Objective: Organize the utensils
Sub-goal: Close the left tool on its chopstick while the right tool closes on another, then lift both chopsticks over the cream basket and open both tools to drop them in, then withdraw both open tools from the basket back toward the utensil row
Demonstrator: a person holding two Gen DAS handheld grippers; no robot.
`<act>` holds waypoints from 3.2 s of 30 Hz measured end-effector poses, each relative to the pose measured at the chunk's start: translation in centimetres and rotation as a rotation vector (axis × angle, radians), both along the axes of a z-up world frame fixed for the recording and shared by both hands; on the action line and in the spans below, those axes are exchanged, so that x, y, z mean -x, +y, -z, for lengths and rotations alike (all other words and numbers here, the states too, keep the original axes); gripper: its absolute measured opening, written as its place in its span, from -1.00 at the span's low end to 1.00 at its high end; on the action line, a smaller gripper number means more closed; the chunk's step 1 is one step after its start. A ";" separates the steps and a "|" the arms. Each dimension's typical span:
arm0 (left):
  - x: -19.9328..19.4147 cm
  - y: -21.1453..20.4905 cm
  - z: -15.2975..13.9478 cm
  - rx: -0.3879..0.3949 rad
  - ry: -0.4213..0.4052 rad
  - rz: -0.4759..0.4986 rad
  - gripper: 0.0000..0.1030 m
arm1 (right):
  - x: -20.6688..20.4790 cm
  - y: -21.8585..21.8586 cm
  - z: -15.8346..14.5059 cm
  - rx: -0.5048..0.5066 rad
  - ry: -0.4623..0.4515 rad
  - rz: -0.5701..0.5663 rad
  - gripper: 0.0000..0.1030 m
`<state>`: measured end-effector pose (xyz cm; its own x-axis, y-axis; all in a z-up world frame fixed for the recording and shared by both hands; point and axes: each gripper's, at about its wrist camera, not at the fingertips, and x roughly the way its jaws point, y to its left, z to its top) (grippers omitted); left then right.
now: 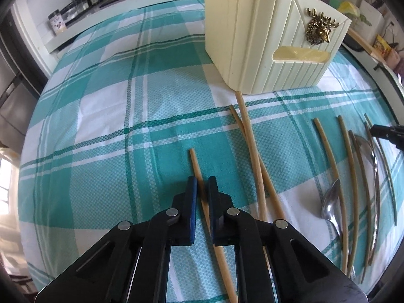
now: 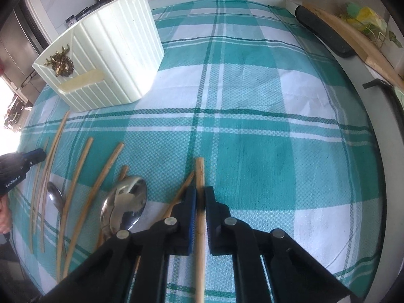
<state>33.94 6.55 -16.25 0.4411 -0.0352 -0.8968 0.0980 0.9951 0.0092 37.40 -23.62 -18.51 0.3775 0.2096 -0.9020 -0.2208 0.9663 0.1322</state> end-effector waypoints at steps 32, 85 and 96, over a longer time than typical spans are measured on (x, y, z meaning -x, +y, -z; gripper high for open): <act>7.9 2.5 -23.0 0.362 -0.570 0.030 -0.94 | 10.7 3.5 -21.9 -0.183 -0.644 -0.102 -0.86; -1.7 1.1 -16.9 0.103 -0.298 -0.028 0.29 | -3.9 6.8 -21.2 -0.087 -0.524 -0.182 -0.41; 13.2 0.8 -7.3 0.093 -0.244 -0.133 0.35 | 11.2 -0.3 -13.8 0.047 -0.521 -0.067 -0.41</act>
